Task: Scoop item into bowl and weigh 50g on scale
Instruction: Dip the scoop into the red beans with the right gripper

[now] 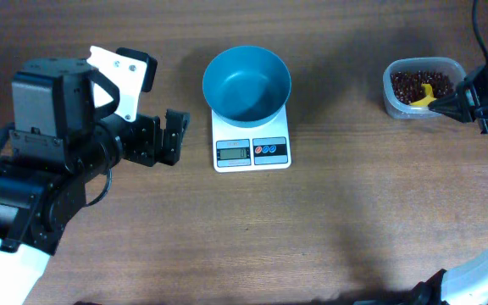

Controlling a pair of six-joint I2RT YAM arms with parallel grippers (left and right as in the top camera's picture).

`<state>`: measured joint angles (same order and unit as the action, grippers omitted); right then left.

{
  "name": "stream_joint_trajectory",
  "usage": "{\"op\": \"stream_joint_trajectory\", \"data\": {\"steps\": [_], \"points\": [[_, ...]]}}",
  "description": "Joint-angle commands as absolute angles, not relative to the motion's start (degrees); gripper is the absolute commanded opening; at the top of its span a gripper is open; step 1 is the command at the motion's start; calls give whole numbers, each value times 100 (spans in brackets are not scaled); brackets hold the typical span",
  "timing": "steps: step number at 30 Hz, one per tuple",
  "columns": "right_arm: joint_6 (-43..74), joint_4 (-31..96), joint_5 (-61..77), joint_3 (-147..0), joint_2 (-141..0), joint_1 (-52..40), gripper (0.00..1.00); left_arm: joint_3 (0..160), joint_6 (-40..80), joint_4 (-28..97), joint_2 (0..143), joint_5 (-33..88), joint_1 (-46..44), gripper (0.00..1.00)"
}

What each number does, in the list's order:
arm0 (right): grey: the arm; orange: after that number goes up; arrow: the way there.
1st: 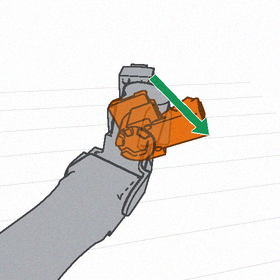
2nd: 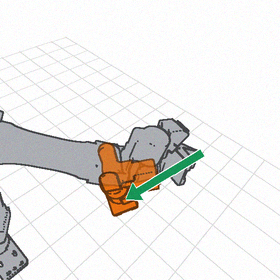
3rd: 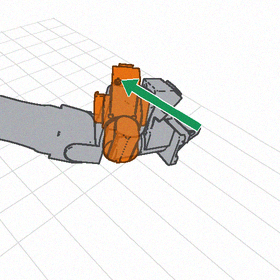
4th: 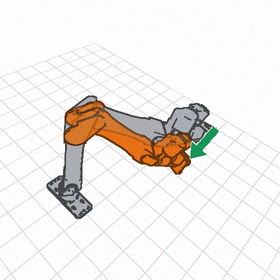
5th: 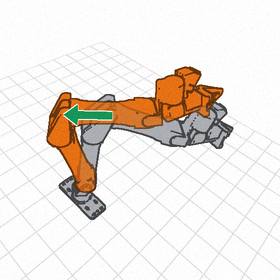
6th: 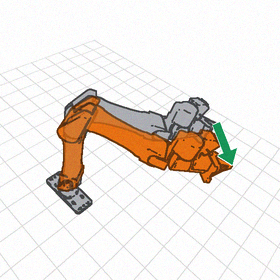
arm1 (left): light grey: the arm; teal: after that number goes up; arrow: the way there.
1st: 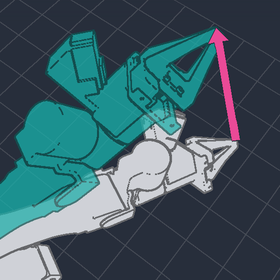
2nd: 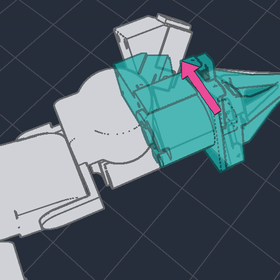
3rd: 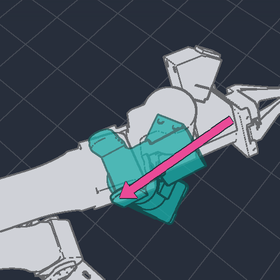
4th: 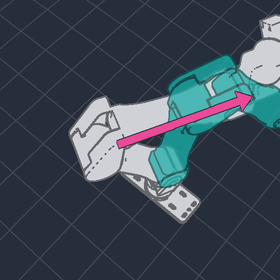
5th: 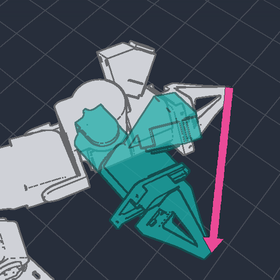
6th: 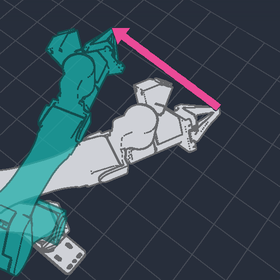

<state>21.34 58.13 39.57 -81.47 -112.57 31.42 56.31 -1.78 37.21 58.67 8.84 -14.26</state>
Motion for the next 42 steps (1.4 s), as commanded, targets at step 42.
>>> {"op": "stream_joint_trajectory", "data": {"steps": [42], "points": [[228, 5931, 5155, -7804, -11483, 3881, 4, 5669, -266, 3710, 5881, 965, -1393, 99]]}}
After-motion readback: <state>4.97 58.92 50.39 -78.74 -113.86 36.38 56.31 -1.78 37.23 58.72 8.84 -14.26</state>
